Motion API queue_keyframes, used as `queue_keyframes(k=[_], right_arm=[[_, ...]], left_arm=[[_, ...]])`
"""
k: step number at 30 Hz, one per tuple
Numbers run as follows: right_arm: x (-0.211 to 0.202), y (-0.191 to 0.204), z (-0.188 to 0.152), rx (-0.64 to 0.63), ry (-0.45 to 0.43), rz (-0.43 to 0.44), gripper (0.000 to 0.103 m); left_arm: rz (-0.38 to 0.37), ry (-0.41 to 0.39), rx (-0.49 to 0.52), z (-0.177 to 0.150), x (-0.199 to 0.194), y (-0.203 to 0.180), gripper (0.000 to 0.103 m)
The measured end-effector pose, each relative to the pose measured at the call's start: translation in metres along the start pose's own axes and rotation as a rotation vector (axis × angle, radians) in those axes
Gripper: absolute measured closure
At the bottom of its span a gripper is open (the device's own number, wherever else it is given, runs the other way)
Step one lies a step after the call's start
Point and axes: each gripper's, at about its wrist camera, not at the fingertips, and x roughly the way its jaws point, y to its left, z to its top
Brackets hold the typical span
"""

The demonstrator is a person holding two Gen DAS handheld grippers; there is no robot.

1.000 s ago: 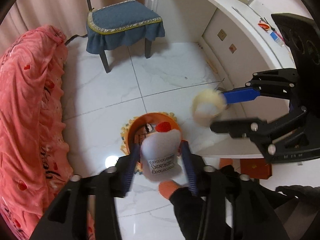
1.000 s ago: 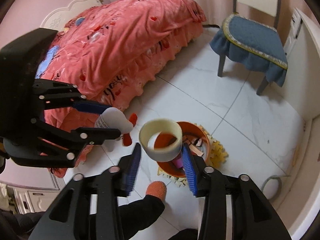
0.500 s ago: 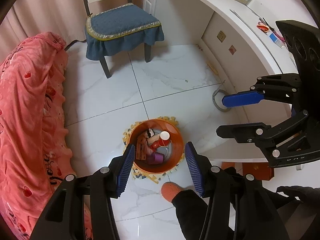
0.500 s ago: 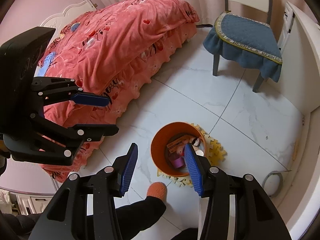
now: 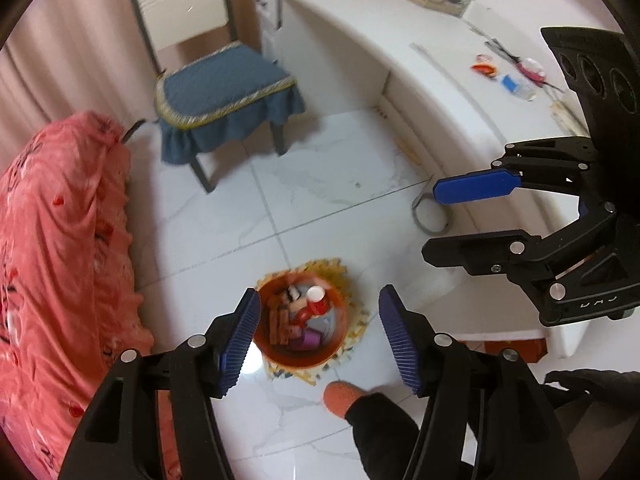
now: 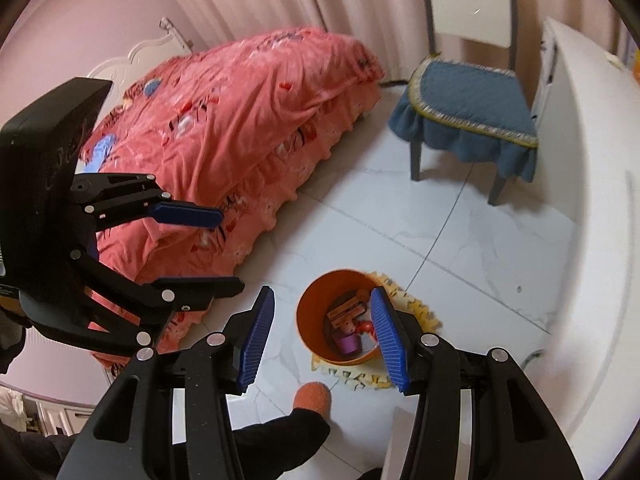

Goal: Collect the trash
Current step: 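Raise both tools back toward the desk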

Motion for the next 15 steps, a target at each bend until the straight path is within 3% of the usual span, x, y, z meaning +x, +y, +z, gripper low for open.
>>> queue_keyframes(k=[15], right_arm=[[-0.139,-0.111,-0.059,0.158,-0.143,-0.152,0.046]], left_arm=[[-0.052,-0.082,0.228,0.076,-0.017,-0.126,0.033]])
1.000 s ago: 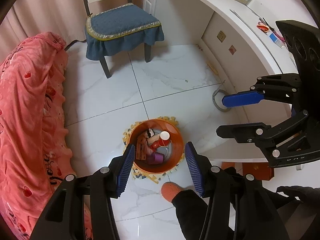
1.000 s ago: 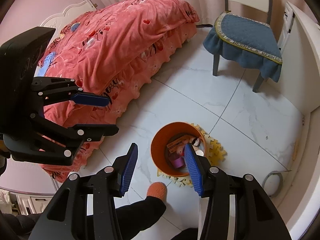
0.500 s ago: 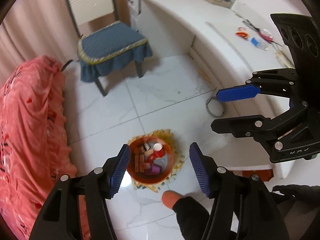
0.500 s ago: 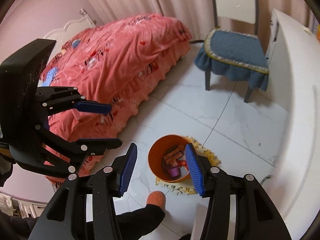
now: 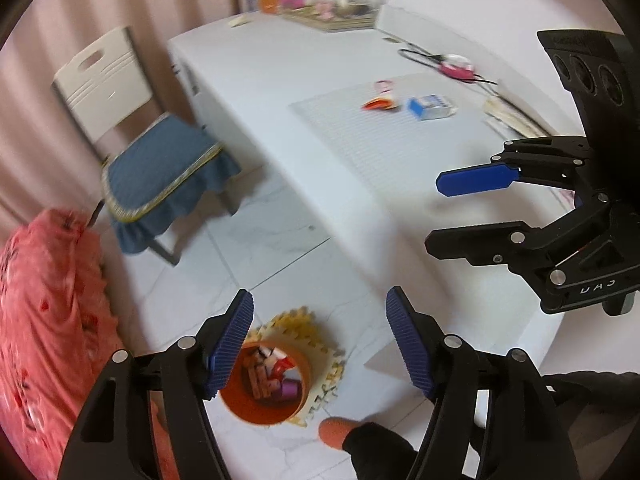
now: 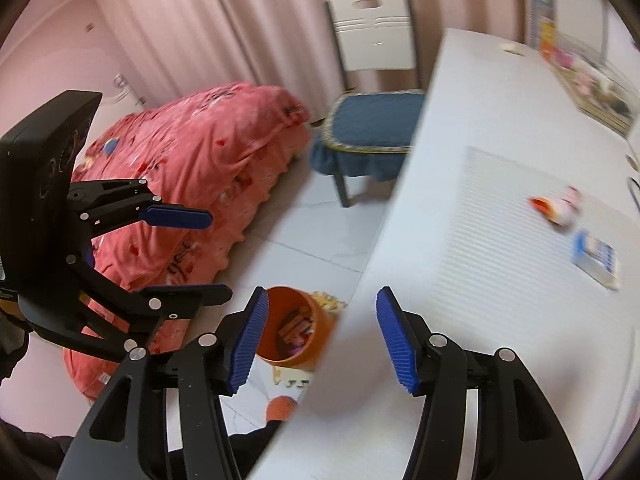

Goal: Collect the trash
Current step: 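Raise both tools back toward the desk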

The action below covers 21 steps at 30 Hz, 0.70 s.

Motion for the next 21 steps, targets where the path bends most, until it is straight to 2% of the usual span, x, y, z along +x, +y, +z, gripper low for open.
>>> queue_keyframes(k=[2,3,13,21], right_arm=[[-0.015,-0.019,-0.007,0.028,-0.012,-0.023,0.045],[-0.021,-0.028,-0.010,0.040,-0.017,-0.032,0.045],[-0.074,-0.110,-0.045,0.173,-0.075,-0.125,0.042],[-0.084,-0.160,-0.044,0.207,-0.086,-0.185,0.042]], left_arm=[[-0.006,-0.006,0.027,0.010,0.000,-0.015,0.025],[-0.014,-0.010,0.041,0.015,0.000,-0.022,0.024],[-0.069,-0.006,0.152,0.060,0.016,-0.080,0.024],[-0.082,0.000,0.218,0.101,0.041,-0.106,0.024]])
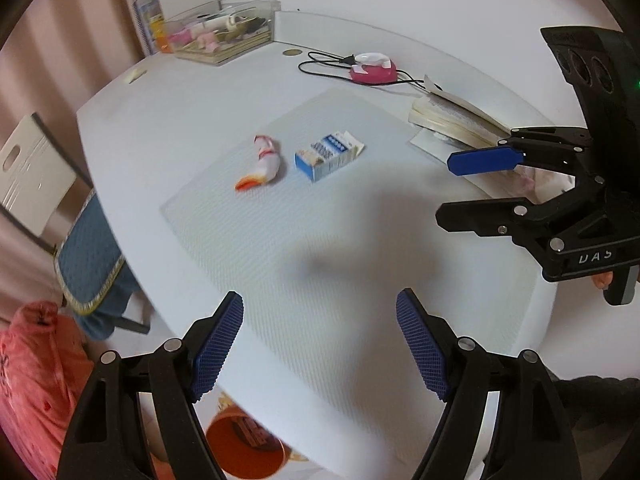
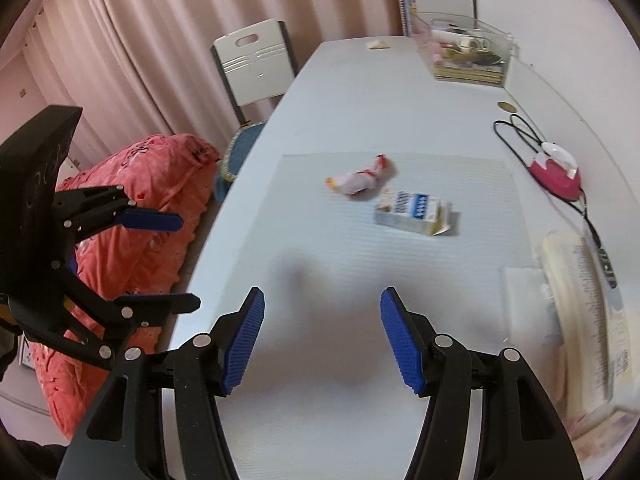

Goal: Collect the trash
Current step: 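Raise both tools back toward the desk, then grasp the red-white sock toy with the left tool while the right tool grasps the nasal-drop box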

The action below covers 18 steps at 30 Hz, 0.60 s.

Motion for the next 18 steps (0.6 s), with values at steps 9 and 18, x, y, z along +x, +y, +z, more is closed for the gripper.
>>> queue_keyframes(k=[9,18], right_arm=[[0.043,-0.046,0.028,0.053,0.018,-0.044,0.036],[0.103,-0.071,0.051,0.142,0.048,-0.096,0.018]], left_arm=[[-0.007,0.014,0.024,0.049,0.043,0.021,0.024],[-0.035,0.032,0.057,0.086,0.098,0.050,0.024]])
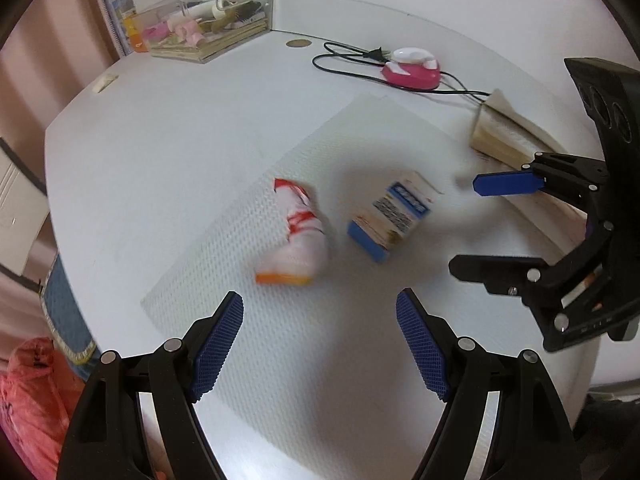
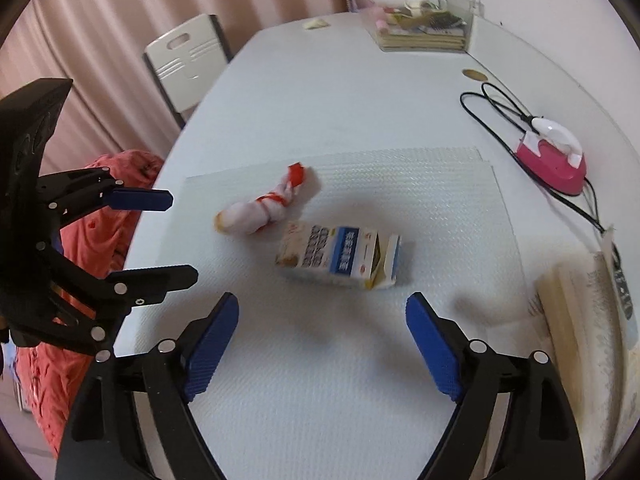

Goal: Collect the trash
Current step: 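Grasp the red-white sock toy with the left tool while the right tool grasps the nasal-drop box, then carry the sock toy and nasal-drop box down over the orange bin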

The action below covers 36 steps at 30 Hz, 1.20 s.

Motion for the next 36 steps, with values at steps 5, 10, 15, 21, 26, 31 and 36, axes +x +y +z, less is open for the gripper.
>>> queue_keyframes(k=[5,10,15,21,26,31,36], right_arm=[[0.025,-0.001,0.012,0.039,0.011,-0.027,0.015],[0.041,0.000,0.018,0.051,0.020,-0.038,0.012],[0.050,-0.002,0.019,0.050,0.017,-0.053,0.012],[0.051,0.002,0.014,0.004,-0.006,-0.037,0.032],[0.040,-0.002,0.009,0.011,-0.006,-0.010,0.033],[0.020,-0.001,0.001,-0.005,-0.007,0.026,0.033],[-0.007,0.008,-0.010,-0.024,-0.013,0.058,0.032]], left_arm=[[0.003,0.015,0.063,0.006,0.025,0.010,0.024],[0.008,0.014,0.065,0.010,0.037,0.018,0.024],[-0.009,0.013,0.063,0.012,0.047,0.023,0.025],[-0.001,-0.012,0.065,0.014,0.053,0.021,0.049],[-0.016,-0.007,0.041,0.008,0.041,0.024,0.077],[-0.030,0.004,0.046,-0.008,0.026,0.014,0.077],[-0.037,-0.006,0.033,-0.024,0.003,0.002,0.077]])
